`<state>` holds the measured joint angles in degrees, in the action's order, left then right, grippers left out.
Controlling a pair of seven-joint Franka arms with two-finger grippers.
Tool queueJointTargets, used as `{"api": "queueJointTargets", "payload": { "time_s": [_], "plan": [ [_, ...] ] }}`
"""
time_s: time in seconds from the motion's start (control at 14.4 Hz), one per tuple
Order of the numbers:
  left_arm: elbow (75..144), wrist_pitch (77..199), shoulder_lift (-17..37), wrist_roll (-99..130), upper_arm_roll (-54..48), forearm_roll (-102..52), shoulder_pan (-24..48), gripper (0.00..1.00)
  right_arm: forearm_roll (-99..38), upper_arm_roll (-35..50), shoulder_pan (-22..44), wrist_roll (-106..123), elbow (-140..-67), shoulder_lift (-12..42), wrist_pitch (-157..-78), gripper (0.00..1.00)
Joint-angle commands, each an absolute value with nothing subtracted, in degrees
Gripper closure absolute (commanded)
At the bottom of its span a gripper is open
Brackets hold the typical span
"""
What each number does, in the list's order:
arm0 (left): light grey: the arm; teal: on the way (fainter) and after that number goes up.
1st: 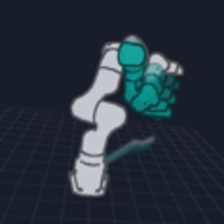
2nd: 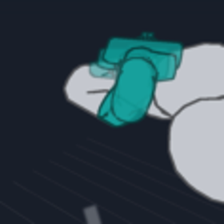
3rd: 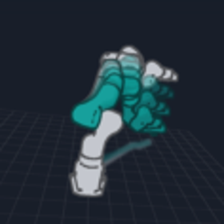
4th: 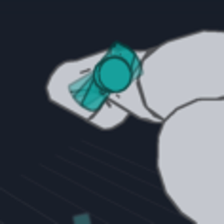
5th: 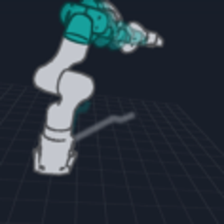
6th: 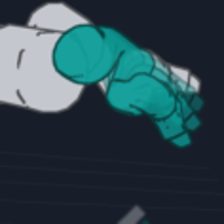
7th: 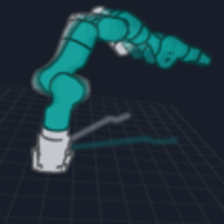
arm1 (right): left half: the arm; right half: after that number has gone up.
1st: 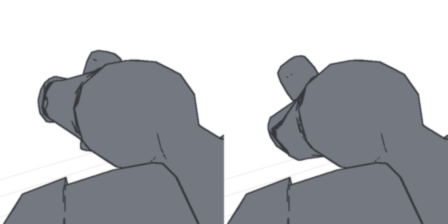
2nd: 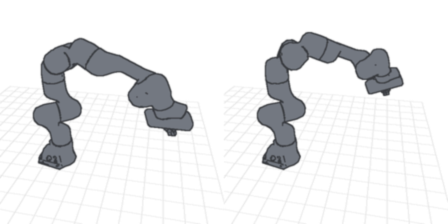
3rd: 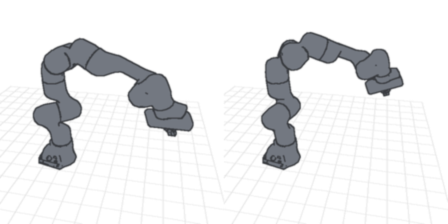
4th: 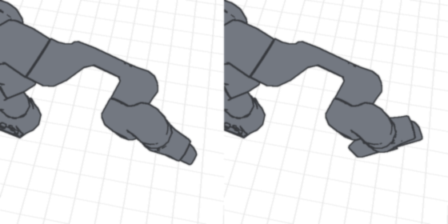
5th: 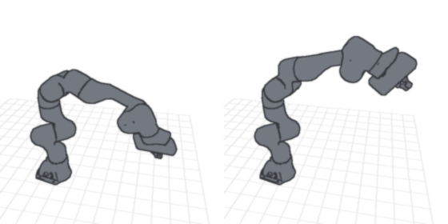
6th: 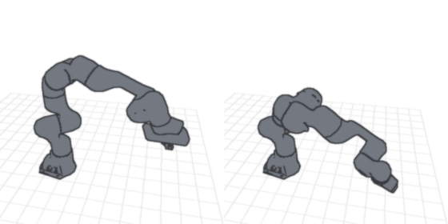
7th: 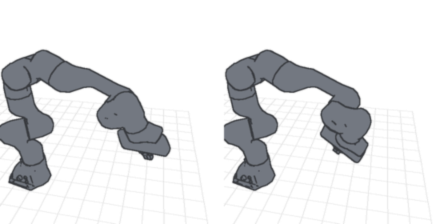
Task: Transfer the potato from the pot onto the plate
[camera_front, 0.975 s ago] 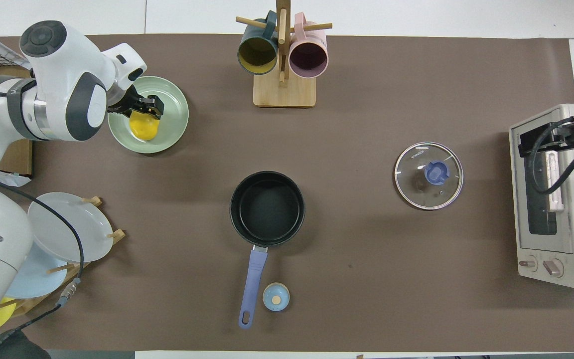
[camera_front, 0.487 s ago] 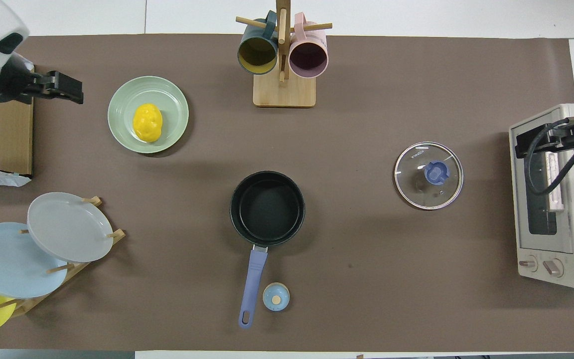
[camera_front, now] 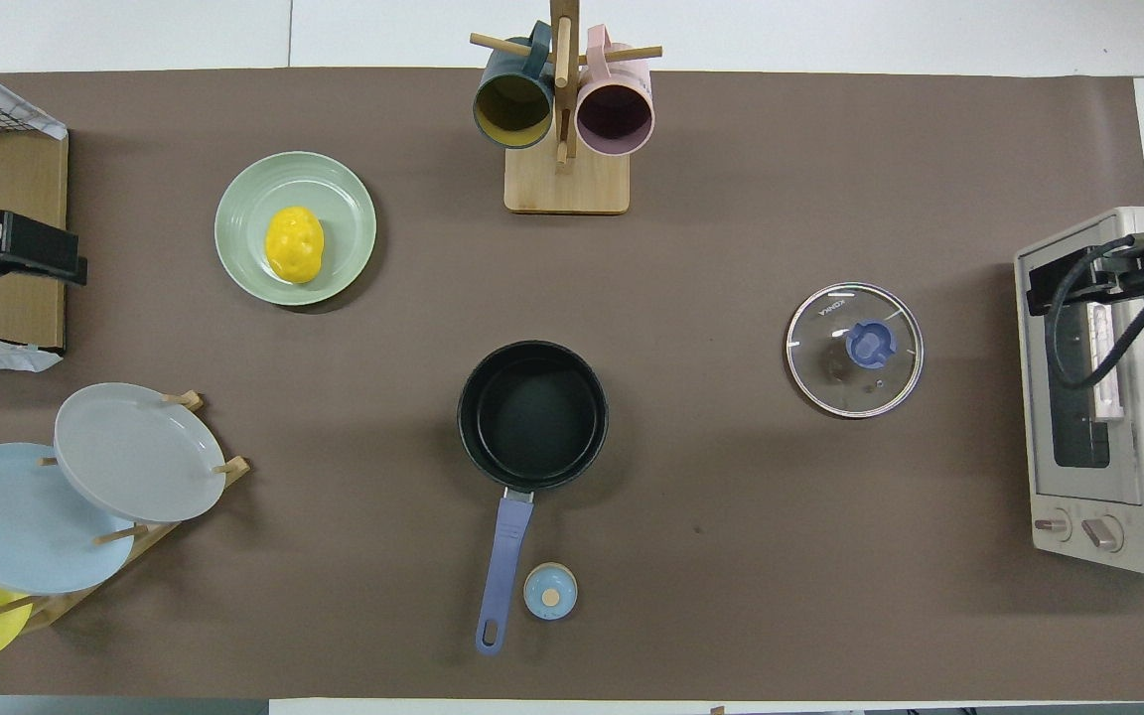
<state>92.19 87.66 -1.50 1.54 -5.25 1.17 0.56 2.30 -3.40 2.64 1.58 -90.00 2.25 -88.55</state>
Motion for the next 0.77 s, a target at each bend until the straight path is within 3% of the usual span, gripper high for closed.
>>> {"api": "queueJointTargets", "payload": {
  "time_s": [0.0, 0.21, 0.7],
  "plan": [
    [100.99, 92.99, -5.8, 1.67, -5.28, 1.5, 0.7, 0.0, 1.23, -3.16, 2.29, 1.85, -89.21, 2.46, -87.36, 0.0],
    [94.14, 92.99, -2.55, 2.19, -5.27, -1.66, 1.14, 0.0, 1.23, -3.08, 2.29, 1.85, -89.21, 2.46, -87.19, 0.0],
    [94.75, 91.06, -3.16, 1.85, -5.36, -1.67, 0.97, 0.0, 1.14, -2.99, 2.29, 1.85, -89.12, 2.46, -87.1, 0.0]
  ]
}}
